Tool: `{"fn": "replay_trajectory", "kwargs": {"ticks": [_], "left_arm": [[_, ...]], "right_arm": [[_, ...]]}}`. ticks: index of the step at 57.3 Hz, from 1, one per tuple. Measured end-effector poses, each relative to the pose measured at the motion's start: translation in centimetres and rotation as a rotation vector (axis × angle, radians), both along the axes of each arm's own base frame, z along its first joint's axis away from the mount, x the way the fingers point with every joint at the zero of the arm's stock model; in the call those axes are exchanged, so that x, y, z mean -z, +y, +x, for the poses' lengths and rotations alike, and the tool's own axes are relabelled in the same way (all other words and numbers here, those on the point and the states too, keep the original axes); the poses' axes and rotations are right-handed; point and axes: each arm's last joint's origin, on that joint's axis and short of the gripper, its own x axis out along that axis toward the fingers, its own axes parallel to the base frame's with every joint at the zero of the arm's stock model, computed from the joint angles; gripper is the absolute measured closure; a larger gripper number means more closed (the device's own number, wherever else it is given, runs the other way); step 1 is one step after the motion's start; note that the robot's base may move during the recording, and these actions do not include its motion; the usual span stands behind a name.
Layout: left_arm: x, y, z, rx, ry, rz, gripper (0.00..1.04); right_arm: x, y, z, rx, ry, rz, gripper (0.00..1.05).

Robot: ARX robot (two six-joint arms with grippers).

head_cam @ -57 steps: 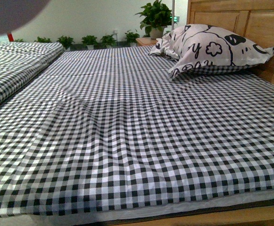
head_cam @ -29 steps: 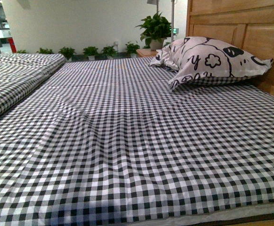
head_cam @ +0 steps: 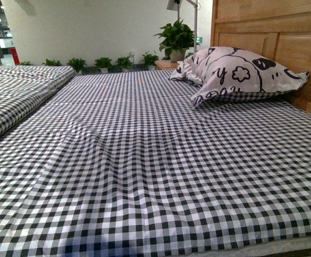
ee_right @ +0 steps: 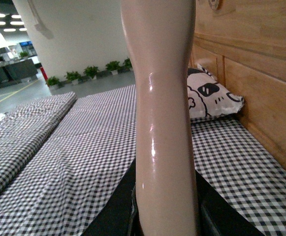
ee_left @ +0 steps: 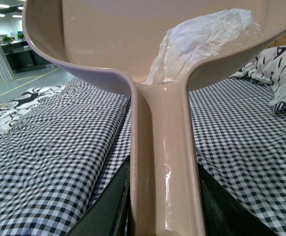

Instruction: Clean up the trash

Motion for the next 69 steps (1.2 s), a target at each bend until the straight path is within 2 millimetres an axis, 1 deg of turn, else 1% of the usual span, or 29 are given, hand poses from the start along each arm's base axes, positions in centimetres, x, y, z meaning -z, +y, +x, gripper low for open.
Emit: {"fn": "replay_trajectory", "kwargs": {"ticks": [69], "left_arm": [[0.01,0.01,-0.01,0.000,-0.001,-0.006,0.77]], "right_arm": [[-0.01,0.00,-0.03,0.000,-0.001,0.000,0.85]]}}
